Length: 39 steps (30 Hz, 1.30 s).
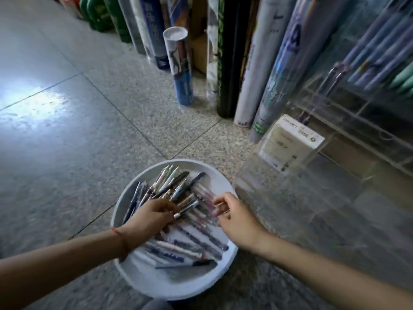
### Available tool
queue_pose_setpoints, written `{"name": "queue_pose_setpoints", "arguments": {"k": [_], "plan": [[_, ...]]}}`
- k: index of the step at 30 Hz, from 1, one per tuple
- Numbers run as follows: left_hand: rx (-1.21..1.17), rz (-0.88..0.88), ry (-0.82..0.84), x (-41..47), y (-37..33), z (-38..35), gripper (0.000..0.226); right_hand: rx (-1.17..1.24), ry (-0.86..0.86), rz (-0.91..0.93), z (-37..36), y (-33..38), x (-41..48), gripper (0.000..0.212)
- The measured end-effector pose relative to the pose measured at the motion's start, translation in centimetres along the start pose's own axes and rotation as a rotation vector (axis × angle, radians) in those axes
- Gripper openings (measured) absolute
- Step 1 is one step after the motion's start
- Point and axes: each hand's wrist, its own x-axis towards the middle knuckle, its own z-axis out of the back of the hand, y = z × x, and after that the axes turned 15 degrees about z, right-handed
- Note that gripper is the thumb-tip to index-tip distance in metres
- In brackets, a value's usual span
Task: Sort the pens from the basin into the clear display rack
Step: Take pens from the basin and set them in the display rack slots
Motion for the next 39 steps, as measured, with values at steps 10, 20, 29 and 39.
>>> {"name": "queue_pose_setpoints", "arguments": {"k": [10, 20, 29, 39], "plan": [[0.286, 0.066, 0.042, 1.5, 3.2, -2.8, 0.018, -0.744, 0.088, -0.098, -4.9, -6.0, 2.0, 0.06], [0.075, -0.147, -0.158, 3.0, 2.1, -3.1, 0.035, -0.501, -0.006, -0.117, -4.5, -5.7, 1.5, 0.016], [-0.005, -0.246, -0.249, 2.1, 3.6, -2.7, 0.045, -0.797, 0.215, -0.03, -7.9, -5.5, -0.9, 0.059], [0.73, -0.726, -0.255, 2.1, 3.8, -3.2, 0.038, -0.807, 0.606, -0.052, -5.5, -3.6, 1.4, 0.031]]}}
